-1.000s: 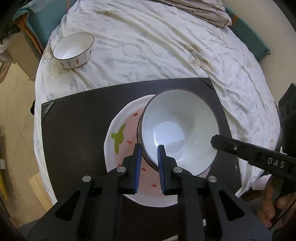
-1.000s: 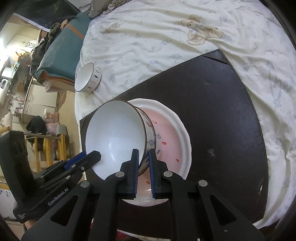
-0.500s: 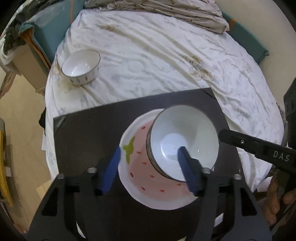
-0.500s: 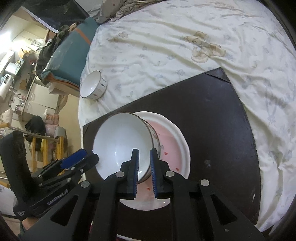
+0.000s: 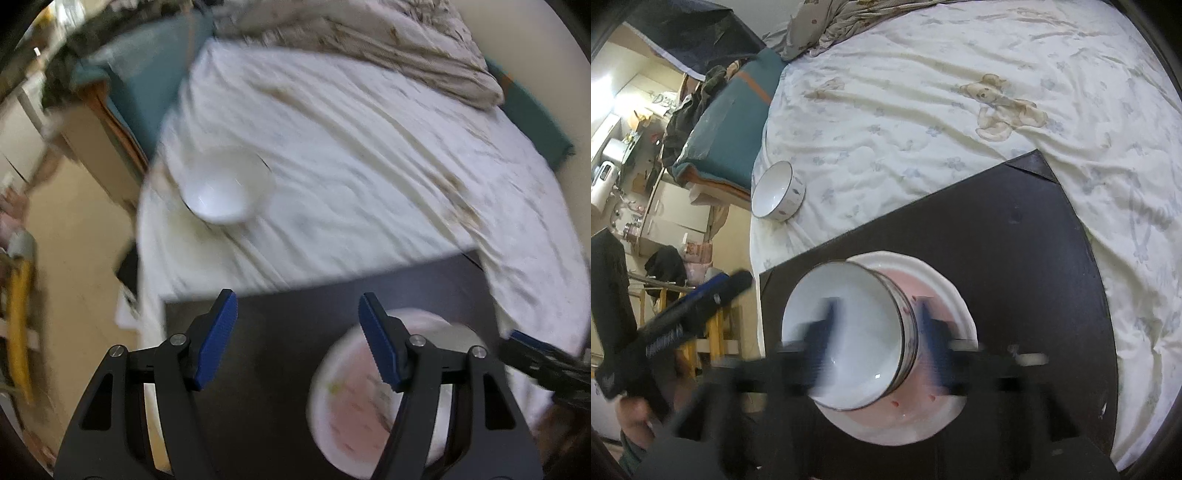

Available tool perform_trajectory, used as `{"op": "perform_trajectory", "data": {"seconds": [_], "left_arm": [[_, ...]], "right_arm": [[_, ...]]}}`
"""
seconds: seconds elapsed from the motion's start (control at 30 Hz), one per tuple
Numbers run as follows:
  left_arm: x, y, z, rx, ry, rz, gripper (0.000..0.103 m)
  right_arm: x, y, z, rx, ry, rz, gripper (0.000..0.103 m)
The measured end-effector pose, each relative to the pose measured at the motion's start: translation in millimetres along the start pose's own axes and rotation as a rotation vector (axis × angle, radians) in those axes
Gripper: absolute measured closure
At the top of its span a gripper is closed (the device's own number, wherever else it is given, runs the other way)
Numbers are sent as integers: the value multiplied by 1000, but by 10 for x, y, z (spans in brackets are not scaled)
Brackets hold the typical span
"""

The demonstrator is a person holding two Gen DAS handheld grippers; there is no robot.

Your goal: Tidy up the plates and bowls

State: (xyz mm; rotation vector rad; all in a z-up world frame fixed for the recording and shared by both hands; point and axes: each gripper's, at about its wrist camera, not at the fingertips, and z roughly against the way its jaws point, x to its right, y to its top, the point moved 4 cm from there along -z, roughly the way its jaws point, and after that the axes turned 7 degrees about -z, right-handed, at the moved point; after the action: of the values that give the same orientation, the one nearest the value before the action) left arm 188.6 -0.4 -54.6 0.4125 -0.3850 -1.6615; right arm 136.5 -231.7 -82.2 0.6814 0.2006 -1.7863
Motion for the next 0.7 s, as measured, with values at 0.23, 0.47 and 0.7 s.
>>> {"op": "perform_trajectory", "data": {"seconds": [0.23,0.47,0.7], "left_arm": [[-607,160,-295,-48,-20,187,38],[-1218,144,-484,-99,19,392,38],[-1568,67,-754,-121,0,525,38]], "right_arm": [[-226,247,-133,-7,-45,-2,23],[-787,528,-489,-56,-29,-14,23],[-1244,804,-964,-96,-46,2,23]]}}
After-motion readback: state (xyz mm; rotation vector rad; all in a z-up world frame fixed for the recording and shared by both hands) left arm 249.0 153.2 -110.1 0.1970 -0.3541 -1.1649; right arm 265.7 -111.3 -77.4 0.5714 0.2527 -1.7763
